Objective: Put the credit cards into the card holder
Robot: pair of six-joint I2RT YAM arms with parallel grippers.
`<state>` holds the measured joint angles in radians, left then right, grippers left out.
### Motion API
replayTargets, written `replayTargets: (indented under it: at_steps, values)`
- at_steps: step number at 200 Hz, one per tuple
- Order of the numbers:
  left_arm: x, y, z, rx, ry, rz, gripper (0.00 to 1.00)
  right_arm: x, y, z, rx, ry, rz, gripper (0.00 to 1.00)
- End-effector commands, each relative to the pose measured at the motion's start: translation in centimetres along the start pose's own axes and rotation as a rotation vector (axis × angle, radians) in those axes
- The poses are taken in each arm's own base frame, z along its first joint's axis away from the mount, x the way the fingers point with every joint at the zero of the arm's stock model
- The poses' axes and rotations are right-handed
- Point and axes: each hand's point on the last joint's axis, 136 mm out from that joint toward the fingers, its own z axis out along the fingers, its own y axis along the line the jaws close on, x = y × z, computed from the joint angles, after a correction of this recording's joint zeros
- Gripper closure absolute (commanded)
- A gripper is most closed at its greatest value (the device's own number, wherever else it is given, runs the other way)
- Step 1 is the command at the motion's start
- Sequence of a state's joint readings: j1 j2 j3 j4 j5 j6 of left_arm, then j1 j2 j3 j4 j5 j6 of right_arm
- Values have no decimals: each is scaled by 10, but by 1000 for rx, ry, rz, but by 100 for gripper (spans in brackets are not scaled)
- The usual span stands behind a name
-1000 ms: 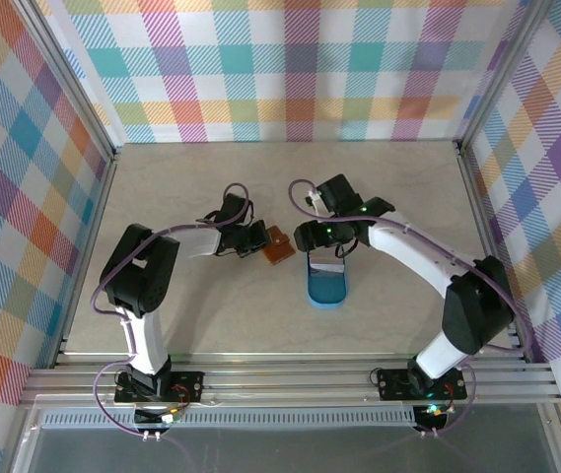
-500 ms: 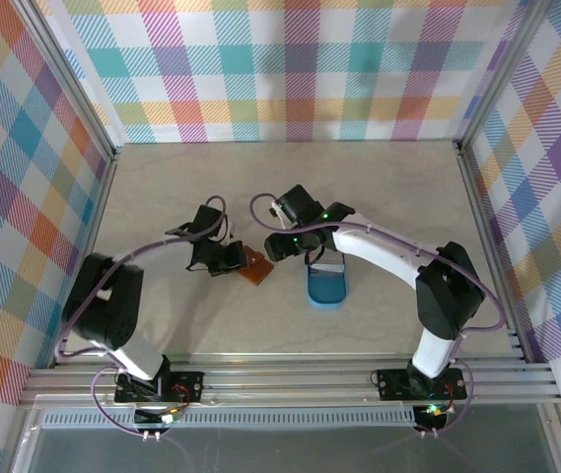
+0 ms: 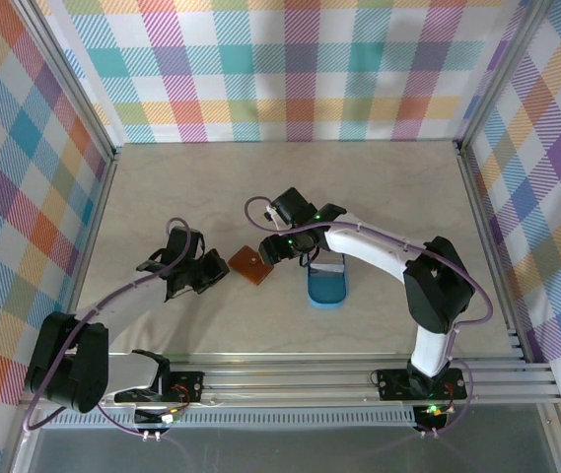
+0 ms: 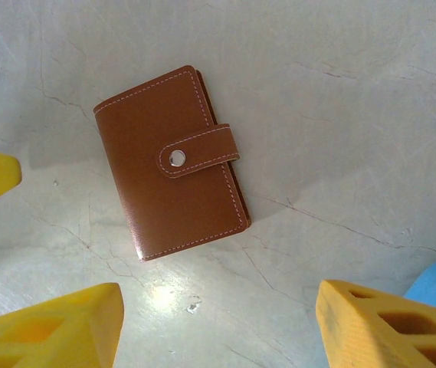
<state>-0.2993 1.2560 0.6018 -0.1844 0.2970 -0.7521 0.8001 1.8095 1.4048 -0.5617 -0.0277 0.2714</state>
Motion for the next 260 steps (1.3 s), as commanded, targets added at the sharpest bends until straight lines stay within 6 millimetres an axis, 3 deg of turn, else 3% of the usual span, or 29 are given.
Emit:
replayTargets:
  at_steps: [1, 144, 189, 231, 260]
  values:
    - [-6, 3, 9, -1, -14, -39, 95, -5, 5, -5, -23, -11, 22, 32]
    - [-25, 7, 62, -80, 60, 61, 96, -1, 2, -14, -5, -8, 46, 30]
    - [-37, -10, 77, -36, 70, 86, 95, 0, 0, -19, 5, -20, 57, 30]
    - [-46, -43, 76, 63, 71, 115, 94, 7, -5, -15, 23, -8, 82, 30]
    - [-36, -42, 61, 60, 91, 112, 91, 9, -3, -14, 9, -12, 111, 35]
